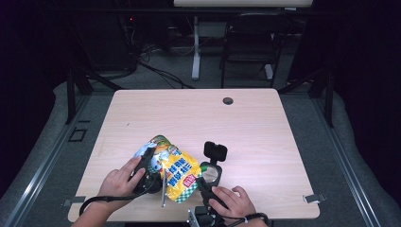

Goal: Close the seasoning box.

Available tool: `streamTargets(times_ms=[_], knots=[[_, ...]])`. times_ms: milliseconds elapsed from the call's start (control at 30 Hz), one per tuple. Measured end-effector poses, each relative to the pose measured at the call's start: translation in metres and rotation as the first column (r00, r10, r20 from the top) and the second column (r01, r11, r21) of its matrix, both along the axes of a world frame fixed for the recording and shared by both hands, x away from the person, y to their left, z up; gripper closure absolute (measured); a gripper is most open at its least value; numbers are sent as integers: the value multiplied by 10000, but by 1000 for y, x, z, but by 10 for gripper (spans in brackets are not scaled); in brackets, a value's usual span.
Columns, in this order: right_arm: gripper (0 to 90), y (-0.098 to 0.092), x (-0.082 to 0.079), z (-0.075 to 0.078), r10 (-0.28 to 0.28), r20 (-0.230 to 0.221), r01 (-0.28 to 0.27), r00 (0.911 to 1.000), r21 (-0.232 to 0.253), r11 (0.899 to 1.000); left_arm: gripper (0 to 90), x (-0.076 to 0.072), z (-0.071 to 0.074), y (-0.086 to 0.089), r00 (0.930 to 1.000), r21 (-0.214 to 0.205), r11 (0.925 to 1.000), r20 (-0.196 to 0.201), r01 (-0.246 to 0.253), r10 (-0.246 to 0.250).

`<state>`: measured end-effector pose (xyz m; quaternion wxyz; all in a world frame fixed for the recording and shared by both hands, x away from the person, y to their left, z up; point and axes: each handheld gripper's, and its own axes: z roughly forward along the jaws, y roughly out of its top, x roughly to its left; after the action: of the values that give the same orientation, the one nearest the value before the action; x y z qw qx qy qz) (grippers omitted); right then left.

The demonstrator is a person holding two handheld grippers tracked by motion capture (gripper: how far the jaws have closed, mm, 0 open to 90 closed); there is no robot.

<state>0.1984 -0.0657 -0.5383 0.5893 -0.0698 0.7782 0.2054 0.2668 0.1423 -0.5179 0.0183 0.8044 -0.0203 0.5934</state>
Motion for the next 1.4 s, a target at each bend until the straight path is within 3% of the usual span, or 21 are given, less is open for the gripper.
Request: streamTargets(times_ms=[233, 367, 667, 833, 900, 1233, 1400], knots=[[900, 0, 0, 1, -35, 18, 35, 10000, 111, 9999, 548, 0, 5, -1, 10000, 187, 9998, -37, 7, -6], [900, 1, 0, 0, -55, 29, 55, 10000, 114, 9999, 548, 0, 9, -2, 9999, 525, 9986, 105, 66, -71], [900, 0, 0, -1, -100, 54, 100, 9999, 94, 9999, 549, 2, 15, -6, 9999, 923, 9956, 30, 131, -134], [900, 0, 0, -2, -219, 32, 218, 9998, 262, 9994, 549, 3, 15, -7, 9994, 955, 9951, 240, 241, -265], [900, 0, 0, -3, -216, 76, 214, 9997, 236, 9995, 549, 2, 17, -9, 9995, 1178, 9928, 176, 223, -245], [900, -1, -1, -3, -344, 66, 340, 9994, 424, 9985, 564, 4, 22, -12, 9995, 1336, 9906, 55, 301, -311], [900, -2, -1, -5, -316, 18, 315, 9995, 454, 9985, 566, 5, 23, -13, 9986, 1492, 9878, 208, 451, -487]])
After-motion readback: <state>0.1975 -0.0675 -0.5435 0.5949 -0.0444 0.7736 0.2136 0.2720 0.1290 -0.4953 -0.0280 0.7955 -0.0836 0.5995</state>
